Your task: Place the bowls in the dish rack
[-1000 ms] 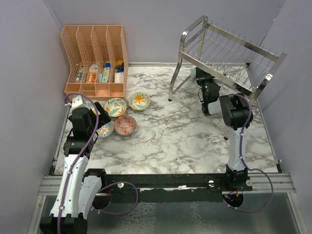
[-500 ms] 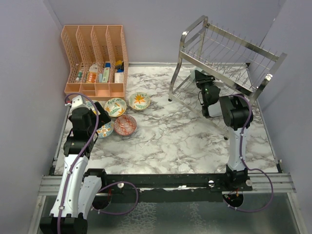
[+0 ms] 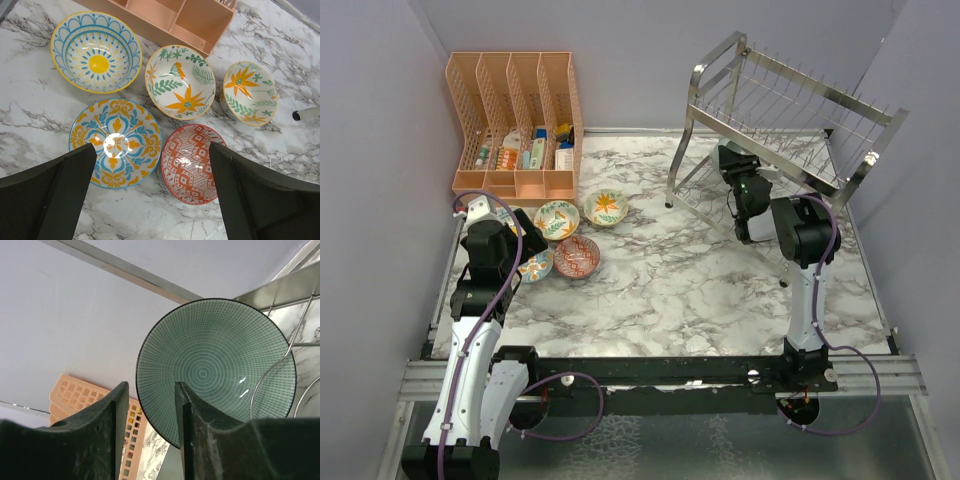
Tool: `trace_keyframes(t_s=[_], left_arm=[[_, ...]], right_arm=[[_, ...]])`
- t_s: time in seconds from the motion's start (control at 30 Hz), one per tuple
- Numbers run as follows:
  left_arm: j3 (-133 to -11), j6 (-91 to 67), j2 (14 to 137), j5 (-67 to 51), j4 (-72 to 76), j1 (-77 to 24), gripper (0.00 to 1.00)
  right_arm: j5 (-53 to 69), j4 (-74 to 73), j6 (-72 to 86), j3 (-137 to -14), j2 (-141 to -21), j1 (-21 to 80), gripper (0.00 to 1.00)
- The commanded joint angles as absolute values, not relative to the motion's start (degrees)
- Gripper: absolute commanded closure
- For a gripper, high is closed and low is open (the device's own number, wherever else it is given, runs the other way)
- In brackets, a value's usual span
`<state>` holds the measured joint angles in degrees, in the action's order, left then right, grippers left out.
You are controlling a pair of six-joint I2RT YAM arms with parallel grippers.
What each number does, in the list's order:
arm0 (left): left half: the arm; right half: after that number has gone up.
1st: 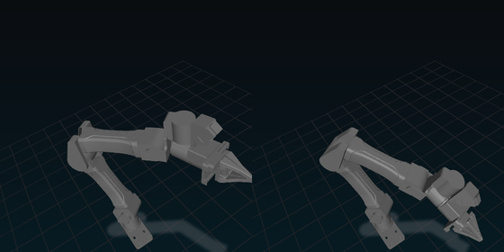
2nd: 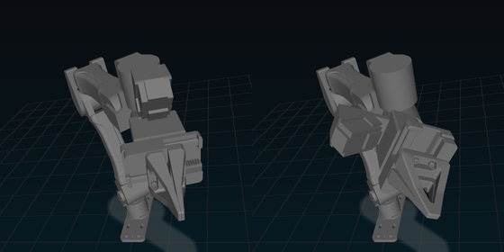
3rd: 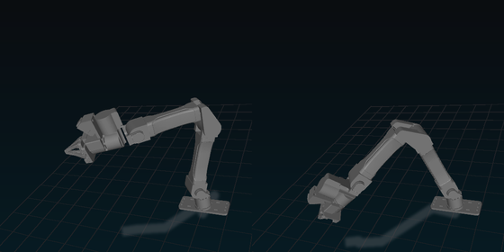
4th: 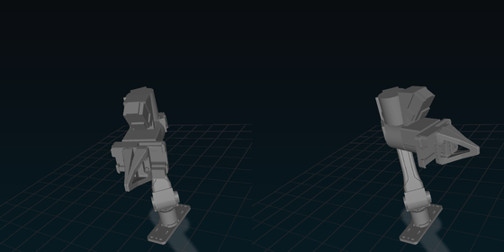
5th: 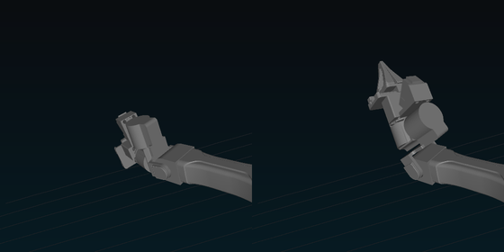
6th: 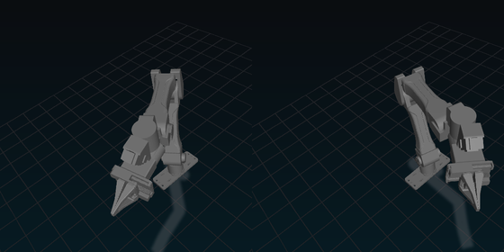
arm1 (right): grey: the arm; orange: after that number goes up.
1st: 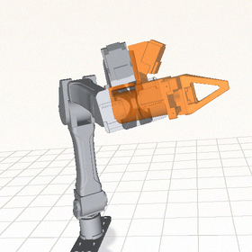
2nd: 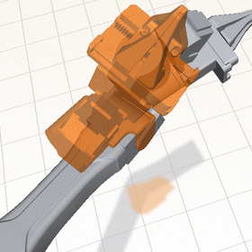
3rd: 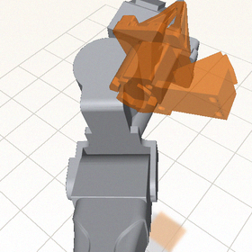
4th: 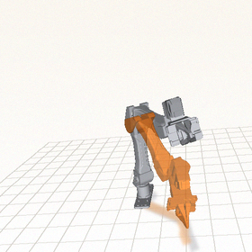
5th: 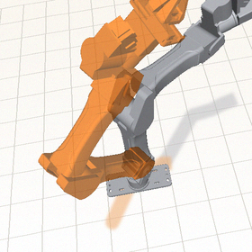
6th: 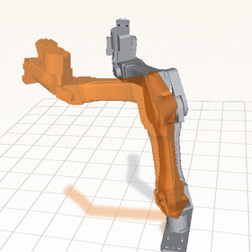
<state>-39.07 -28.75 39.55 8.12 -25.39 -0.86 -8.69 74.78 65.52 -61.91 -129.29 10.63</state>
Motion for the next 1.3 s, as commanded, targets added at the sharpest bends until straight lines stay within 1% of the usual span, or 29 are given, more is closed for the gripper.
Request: trace_keyframes(t_s=[0.0, 0.3, 0.5, 0.7, 0.83, 1.13, 1.27], left_arm=[[-39.6, -28.0, 39.0, 6.8, -25.1, -1.0, 0.01], [-39.6, -28.0, 39.0, 6.9, -25.1, -1.0, 0.01], [-39.6, -28.0, 38.8, 6.9, -25.0, -1.0, 0.01], [-39.6, -28.0, 38.3, 7.2, -25.1, -1.0, 0.01], [-39.6, -28.0, 37.5, 7.6, -25.2, -0.8, 0.01], [-39.2, -28.2, 36.0, 7.8, -25.2, -0.8, 0.01], [-39.2, -28.4, 35.5, 7.6, -25.2, -0.7, 0.01]], right_arm=[[-6.4, 77.1, 63.9, -61.1, -126.6, 10.2, 0.55], [-2.7, 81.6, 64.7, -58.1, -123.8, 10.3, 0.52], [4.4, 85.2, 66.4, -56.2, -121.6, 10.3, 0.52], [12.0, 85.1, 70.6, -53.4, -120.3, 10.3, 0.53], [15.7, 85.6, 70.5, -50.2, -118.6, 10.4, 0.53], [26.0, 81.9, 69.1, -43.8, -111.7, 10.7, 0.53], [30.3, 77.0, 65.8, -43.0, -109.7, 12.7, 0.53]])
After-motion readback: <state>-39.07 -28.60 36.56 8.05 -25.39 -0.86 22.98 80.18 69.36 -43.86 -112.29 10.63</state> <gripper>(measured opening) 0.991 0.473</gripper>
